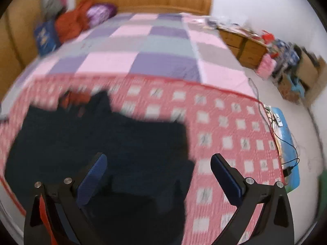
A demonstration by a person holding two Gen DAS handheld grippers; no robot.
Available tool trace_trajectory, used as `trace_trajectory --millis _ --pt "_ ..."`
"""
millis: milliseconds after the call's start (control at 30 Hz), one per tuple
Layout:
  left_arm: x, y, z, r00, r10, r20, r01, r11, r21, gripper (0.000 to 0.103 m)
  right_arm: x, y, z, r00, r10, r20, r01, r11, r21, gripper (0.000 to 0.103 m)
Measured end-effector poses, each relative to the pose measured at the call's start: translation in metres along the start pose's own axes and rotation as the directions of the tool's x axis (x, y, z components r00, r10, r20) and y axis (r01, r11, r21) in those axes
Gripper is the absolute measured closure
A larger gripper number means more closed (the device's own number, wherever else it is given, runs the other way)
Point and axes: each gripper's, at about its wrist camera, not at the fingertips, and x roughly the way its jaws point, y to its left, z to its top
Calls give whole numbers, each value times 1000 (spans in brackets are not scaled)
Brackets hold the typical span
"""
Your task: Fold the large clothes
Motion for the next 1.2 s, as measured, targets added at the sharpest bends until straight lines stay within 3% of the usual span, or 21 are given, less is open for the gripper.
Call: trace_trajectory --millis 100,200,267,333,467,600,700,767,900,1033,1200 --pt "13 21 -16 999 -20 -51 12 987 -158 0 4 38 -47 999 6 -48 -9 998 -64 0" --pt "36 55 -24 995 -25 -97 -10 939 -344 0 27 61 -77 993 14 -117 -24 996 -82 0" --pt "32 64 -21 998 -30 -59 4 917 -399 0 47 65 -84 989 11 -147 -21 997 -69 0" --pt "20 51 -17 997 -73 -1 67 919 -388 0 63 65 -81 989 15 -145 -23 998 -55 0" --pt "3 -14 -14 981 -178 70 191 942 -275 0 87 71 -60 992 -3 -129 -6 998 -68 0" --pt "20 -78 -12 959 -277 63 284 945 -159 0 113 77 -33 992 -13 -123 7 998 -55 0" --pt "61 -99 -8 970 -239 41 242 965 -98 0 130 71 -8 993 -11 -117 8 1000 -24 0" --pt "85 -84 -3 972 -226 66 235 957 -171 0 139 69 2 993 -10 -118 9 1000 -7 0" --pt "105 -48 16 989 -138 59 150 933 -328 0 159 69 26 994 -16 -111 16 1000 5 0" --pt "114 -34 27 998 -62 28 68 956 -287 0 175 64 54 992 -31 -126 35 999 35 0" --pt "119 -14 35 998 -38 50 51 960 -277 0 126 32 49 998 -57 -20 59 994 96 0"
